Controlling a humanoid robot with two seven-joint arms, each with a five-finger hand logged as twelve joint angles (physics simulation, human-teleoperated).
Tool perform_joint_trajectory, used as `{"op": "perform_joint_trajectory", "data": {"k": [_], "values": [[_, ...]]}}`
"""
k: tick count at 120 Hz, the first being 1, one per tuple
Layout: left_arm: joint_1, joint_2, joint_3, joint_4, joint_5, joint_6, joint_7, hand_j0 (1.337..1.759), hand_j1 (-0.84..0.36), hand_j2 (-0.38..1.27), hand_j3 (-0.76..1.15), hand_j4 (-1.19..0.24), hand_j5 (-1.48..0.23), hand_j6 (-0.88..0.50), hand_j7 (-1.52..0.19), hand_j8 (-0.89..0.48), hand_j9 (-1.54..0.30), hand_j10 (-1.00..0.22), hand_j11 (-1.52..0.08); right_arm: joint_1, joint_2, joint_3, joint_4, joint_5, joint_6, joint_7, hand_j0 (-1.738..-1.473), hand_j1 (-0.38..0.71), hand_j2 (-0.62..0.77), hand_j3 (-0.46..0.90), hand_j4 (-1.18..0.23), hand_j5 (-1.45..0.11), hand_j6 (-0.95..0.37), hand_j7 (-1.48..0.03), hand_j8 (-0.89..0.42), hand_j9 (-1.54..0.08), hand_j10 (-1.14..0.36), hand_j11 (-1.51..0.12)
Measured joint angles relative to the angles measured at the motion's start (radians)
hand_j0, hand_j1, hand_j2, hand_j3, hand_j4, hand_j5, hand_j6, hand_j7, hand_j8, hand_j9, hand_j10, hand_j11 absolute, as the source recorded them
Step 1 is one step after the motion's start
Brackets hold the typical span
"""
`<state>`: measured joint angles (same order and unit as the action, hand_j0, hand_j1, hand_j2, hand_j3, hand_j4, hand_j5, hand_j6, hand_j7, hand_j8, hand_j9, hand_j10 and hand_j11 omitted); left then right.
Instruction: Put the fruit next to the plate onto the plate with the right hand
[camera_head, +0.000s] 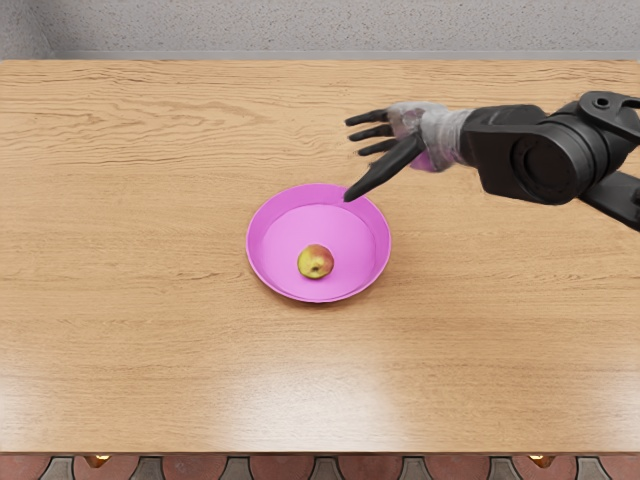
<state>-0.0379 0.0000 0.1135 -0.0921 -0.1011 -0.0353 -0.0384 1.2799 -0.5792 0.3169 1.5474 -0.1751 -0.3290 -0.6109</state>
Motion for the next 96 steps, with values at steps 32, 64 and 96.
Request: {"op": "perform_joint_trajectory", "data": {"k": [32,64,96], "values": [[0.001,0.0,0.0,0.0,0.0,0.0,0.0,1.658,0.07,0.05,0.0,-0.23,-0.3,-0.23,-0.3,-0.23,-0.3,-0.23,-0.3,-0.295,-0.216,0.319,0.001,0.135,0.514,0.0,-1.658,-0.26,-0.01,0.0,-0.07,-0.1,-0.07,-0.1,-0.07,-0.1,-0.07,-0.1],[0.0,0.0,0.0,0.0,0.0,0.0,0.0,1.658,0.07,0.05,0.0,-0.23,-0.3,-0.23,-0.3,-0.23,-0.3,-0.23,-0.3,-0.407,-0.382,0.376,-0.05,0.332,0.89,0.002,-1.658,-0.29,-0.01,0.0,-0.05,-0.06,-0.04,-0.06,-0.04,-0.06,-0.05,-0.06],[0.001,0.0,0.0,0.0,0.0,0.0,0.0,1.658,0.07,0.05,0.0,-0.23,-0.3,-0.23,-0.3,-0.23,-0.3,-0.23,-0.3,-0.441,-0.493,0.379,-0.094,0.412,0.937,0.004,-1.658,-0.3,-0.01,0.0,-0.04,-0.05,-0.04,-0.05,-0.04,-0.05,-0.04,-0.05]]}}
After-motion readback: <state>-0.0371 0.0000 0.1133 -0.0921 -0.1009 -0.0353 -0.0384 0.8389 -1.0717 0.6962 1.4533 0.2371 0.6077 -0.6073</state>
